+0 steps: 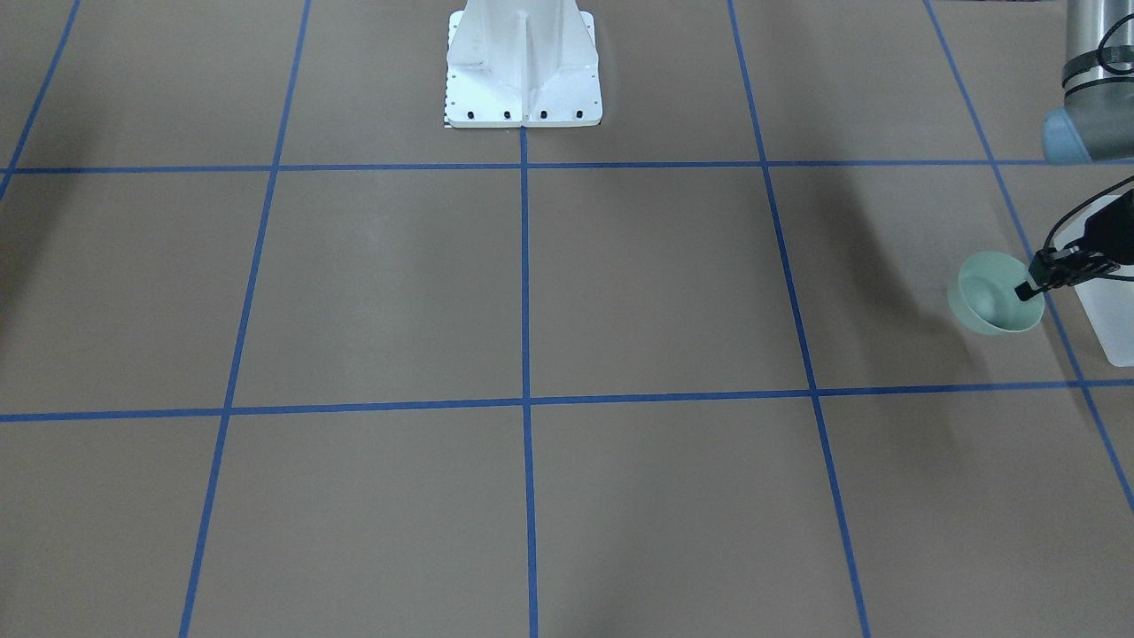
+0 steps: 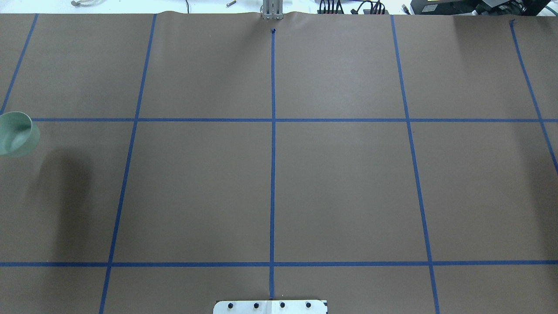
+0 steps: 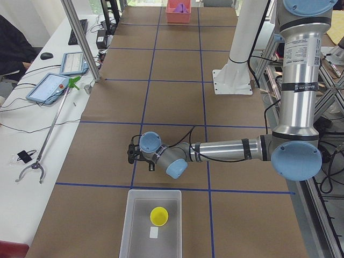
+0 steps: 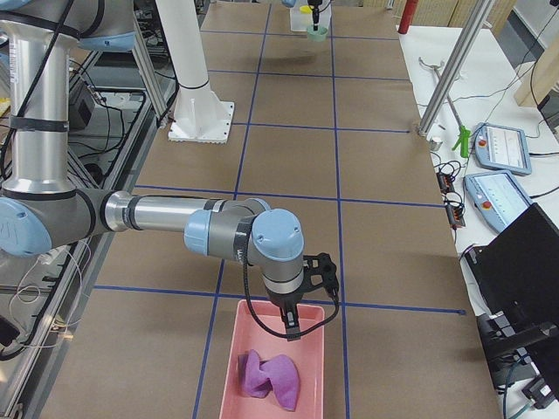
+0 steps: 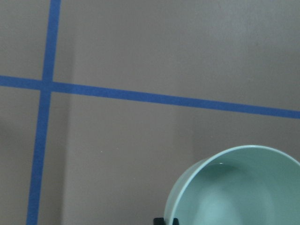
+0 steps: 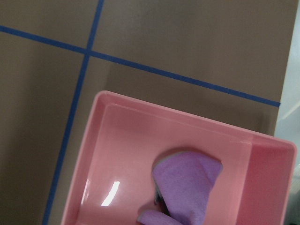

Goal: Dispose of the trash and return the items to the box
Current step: 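Lift the pale green bowl with the left gripper into the clear box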

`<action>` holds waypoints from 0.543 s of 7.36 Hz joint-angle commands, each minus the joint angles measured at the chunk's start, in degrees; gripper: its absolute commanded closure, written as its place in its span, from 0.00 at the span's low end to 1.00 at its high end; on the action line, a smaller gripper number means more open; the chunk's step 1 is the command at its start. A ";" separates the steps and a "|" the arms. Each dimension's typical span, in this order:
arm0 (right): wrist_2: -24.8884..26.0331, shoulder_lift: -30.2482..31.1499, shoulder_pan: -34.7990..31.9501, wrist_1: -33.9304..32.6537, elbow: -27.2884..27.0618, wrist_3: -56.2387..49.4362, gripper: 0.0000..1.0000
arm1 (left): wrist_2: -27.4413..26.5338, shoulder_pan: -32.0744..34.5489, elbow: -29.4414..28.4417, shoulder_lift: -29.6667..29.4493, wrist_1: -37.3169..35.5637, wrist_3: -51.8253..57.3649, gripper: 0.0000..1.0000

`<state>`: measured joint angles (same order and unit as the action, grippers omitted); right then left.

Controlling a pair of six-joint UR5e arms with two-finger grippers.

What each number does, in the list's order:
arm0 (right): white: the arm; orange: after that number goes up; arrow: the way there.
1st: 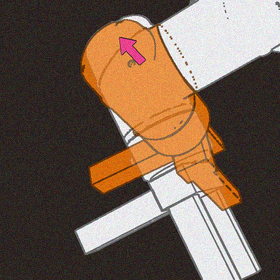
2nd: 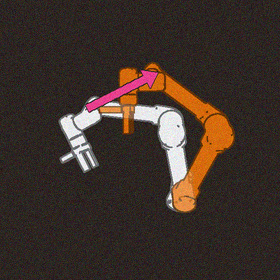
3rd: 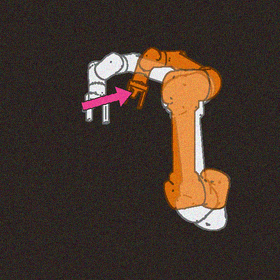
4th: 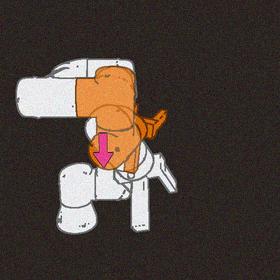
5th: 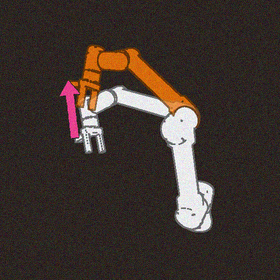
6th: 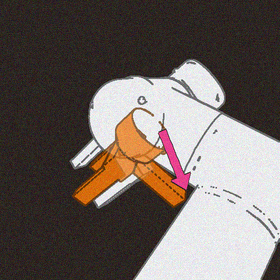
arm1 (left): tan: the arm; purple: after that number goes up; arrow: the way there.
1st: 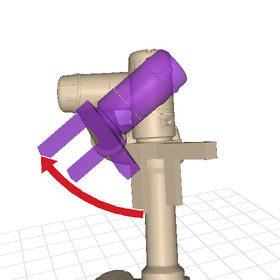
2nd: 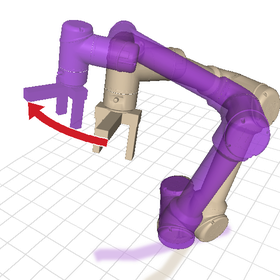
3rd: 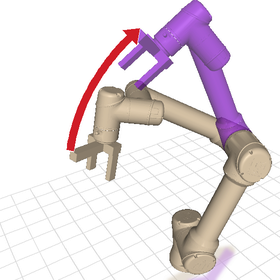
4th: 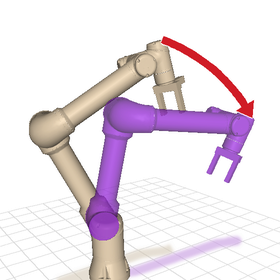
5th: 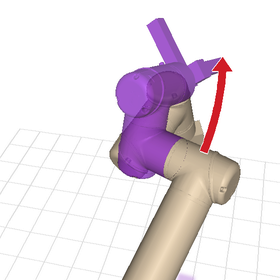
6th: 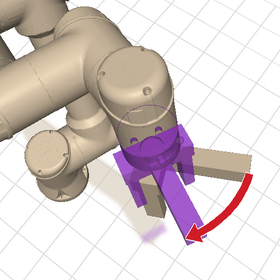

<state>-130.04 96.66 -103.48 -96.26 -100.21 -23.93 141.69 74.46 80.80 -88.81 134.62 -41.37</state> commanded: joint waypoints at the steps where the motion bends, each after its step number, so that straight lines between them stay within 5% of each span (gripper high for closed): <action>1: -6.08 -0.50 3.08 -0.06 -3.66 9.65 0.00 | 1.57 6.28 -0.03 0.05 -3.37 6.95 1.00; 4: -8.47 -0.68 13.80 0.38 -10.24 25.02 0.00 | 0.52 20.24 -0.46 -0.57 -22.76 34.42 1.00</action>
<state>-137.51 96.09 -94.32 -96.00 -107.44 -5.63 142.73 88.96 80.74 -89.06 119.76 -18.30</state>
